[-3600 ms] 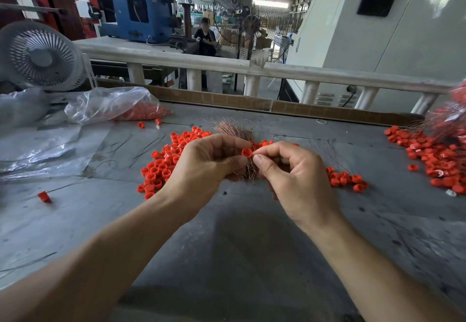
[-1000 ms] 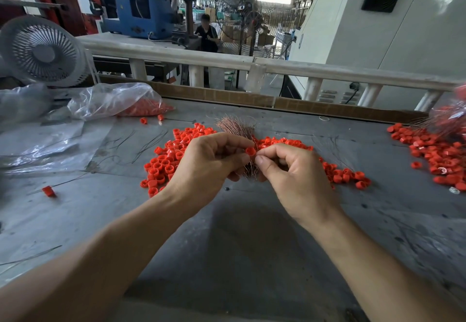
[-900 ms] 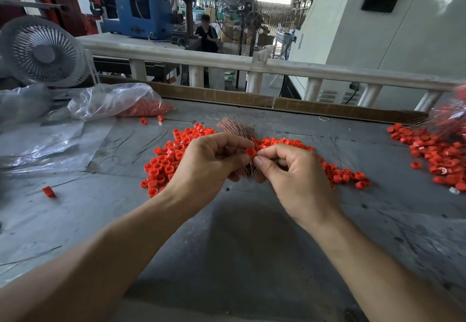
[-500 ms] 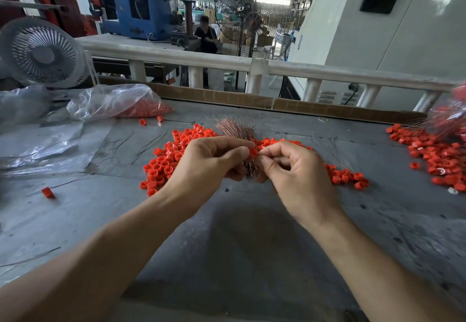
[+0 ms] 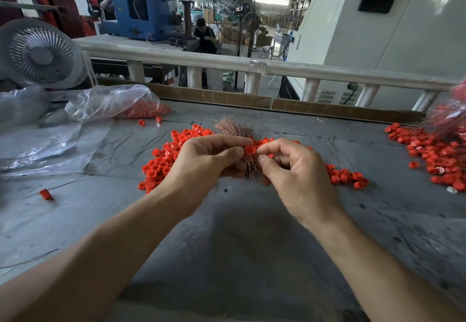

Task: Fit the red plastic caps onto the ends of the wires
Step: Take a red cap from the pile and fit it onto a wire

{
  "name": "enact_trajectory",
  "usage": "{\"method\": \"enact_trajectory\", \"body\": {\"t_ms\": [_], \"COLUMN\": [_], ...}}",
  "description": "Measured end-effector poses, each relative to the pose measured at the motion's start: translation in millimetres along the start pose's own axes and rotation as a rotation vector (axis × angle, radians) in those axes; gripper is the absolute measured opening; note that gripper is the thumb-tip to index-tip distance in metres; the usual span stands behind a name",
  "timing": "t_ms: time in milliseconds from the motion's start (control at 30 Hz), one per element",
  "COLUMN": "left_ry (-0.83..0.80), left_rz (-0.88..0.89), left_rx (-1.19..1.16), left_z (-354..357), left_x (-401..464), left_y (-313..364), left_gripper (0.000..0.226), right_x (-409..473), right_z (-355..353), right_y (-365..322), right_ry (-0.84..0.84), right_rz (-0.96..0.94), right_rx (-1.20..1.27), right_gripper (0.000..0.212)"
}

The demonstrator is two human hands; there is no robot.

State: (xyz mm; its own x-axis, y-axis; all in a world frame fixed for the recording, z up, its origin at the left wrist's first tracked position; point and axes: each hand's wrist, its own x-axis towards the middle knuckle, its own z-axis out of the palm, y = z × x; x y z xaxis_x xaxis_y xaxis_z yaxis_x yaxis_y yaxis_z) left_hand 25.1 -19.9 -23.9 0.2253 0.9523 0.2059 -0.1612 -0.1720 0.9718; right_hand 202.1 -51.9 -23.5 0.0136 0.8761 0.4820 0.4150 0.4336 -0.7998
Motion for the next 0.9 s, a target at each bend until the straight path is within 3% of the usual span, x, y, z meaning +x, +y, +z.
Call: {"method": "enact_trajectory", "body": {"t_ms": [900], "left_ry": [-0.096], "left_rz": [-0.055], "left_rx": [-0.174], "left_z": [-3.3], "left_x": [1.9], "left_y": [1.8], "left_gripper": [0.017], "right_x": [0.1], "right_z": [0.1], "right_y": [0.7], "right_ry": [-0.037], "right_rz": [0.019], "right_rx": [0.085], "right_gripper": [0.025]}}
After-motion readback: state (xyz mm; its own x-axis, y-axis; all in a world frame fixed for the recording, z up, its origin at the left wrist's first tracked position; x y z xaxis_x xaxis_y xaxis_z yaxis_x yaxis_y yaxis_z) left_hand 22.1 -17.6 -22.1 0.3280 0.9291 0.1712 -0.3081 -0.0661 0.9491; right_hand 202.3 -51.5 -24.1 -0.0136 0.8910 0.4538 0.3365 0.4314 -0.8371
